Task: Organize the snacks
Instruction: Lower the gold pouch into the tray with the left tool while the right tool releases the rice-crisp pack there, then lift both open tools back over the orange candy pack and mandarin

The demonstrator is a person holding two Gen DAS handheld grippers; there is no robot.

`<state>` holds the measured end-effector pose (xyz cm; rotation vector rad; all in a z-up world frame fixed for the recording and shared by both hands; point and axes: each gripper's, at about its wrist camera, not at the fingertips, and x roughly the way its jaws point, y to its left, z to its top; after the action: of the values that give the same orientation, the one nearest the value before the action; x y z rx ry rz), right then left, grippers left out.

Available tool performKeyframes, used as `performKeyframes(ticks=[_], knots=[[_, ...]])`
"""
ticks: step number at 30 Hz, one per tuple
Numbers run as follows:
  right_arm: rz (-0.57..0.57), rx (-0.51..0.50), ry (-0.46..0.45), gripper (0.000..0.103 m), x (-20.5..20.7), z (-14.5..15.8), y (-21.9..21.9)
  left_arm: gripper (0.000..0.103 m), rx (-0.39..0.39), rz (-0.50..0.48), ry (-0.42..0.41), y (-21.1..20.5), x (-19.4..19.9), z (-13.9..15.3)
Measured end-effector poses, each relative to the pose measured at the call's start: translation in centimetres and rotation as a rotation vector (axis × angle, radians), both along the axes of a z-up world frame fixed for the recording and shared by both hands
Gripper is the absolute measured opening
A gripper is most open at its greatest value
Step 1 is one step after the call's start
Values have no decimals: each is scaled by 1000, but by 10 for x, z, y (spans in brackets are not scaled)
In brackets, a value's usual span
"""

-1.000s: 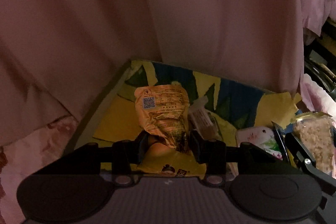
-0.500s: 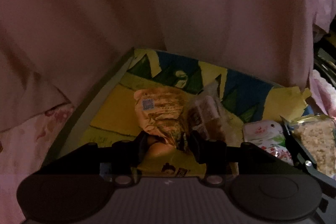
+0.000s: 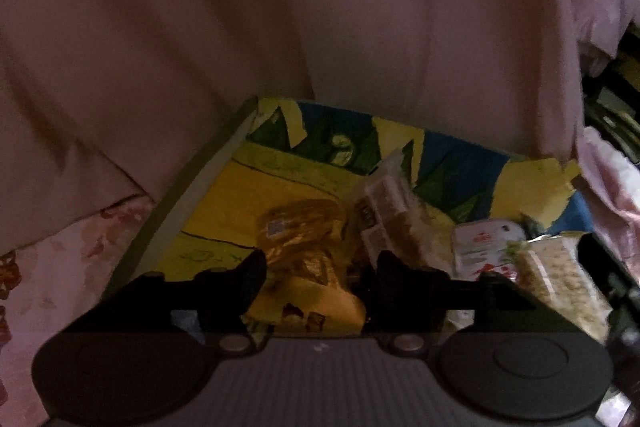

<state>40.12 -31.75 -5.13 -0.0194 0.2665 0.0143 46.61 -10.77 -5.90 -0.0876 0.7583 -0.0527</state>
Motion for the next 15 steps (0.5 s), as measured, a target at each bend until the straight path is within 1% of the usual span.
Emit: performKeyframes(ticks=[5, 7, 8, 11, 12, 15], knots=[[-51, 108, -47, 102, -31, 29, -26, 76, -30, -14, -51, 2, -26, 24], [-59, 105, -62, 102, -44, 41, -32, 83, -50, -10, -75, 5, -40, 36], [-64, 104, -70, 102, -51, 47, -34, 84, -59, -11, -92, 6, -49, 42], [-74, 108, -91, 102, -78, 66, -39, 90, -67, -16, -142, 9, -76, 59], [-75, 107, -96, 102, -87, 71, -39, 94, -68, -12, -155, 11, -84, 63], [-74, 97, -105, 102, -114, 83, -38, 97, -76, -9, -184, 16, -111, 73]])
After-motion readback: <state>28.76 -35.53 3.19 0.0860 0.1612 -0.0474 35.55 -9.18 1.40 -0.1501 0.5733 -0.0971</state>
